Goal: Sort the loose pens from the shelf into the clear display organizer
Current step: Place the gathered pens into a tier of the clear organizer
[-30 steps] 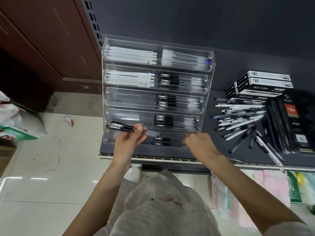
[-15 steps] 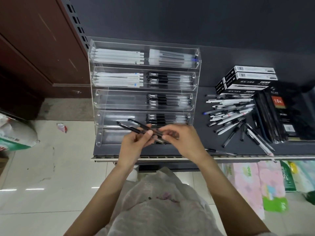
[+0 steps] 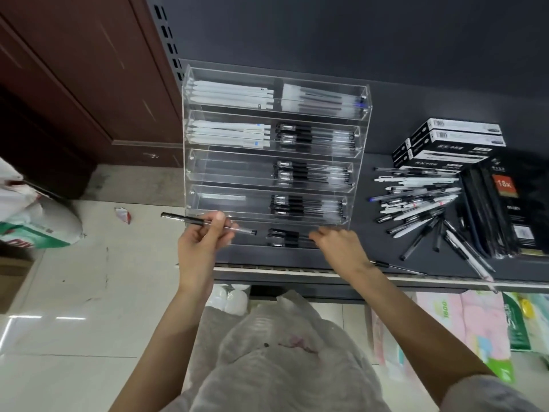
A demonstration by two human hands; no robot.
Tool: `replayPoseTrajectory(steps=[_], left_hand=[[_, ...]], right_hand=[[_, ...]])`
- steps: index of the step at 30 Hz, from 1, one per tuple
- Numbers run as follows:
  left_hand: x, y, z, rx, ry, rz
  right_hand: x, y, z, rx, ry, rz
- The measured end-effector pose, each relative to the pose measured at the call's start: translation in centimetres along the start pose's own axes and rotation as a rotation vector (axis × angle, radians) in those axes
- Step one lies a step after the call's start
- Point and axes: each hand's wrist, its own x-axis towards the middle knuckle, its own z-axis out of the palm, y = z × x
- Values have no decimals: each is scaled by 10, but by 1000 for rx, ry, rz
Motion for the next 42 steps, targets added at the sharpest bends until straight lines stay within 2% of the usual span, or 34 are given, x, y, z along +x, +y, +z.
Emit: replayPoseTrajectory(steps=[8,9,13,15,21,23,25,27,30,33,42], left_hand=[[-7,-3,-5,-54,-15,-26],[-8,-4,-4,-56,-35,-39],[-13,-15,9,14,-166,-70],[-16,-23,20,61,-204,-78],[-21,-32,38,208,-348,-84],[-11,-36,33,624,-428,24],[-1,-40,23,1054,-406,187],[7,-43,18,1231,-363,349],[17,-55,21,1370,-470,533],[21,-66,26,1455,-555,559],[25,-74,26,1415,-518,611]], right_hand=[[5,8,1,50,-1,-1],[2,7,-6,121,30,6],[-18,-24,-52,722,289,-47],[-24,-40,-63,775,284,-75],[-29,-37,-48,672,372,37],[-33,-17,-38,514,421,97],[-35,8,-28,342,403,148],[-35,23,-21,176,323,143],[-26,21,-24,20,258,78],[-14,12,-27,-28,270,33],[4,-2,-10,-119,217,-13]])
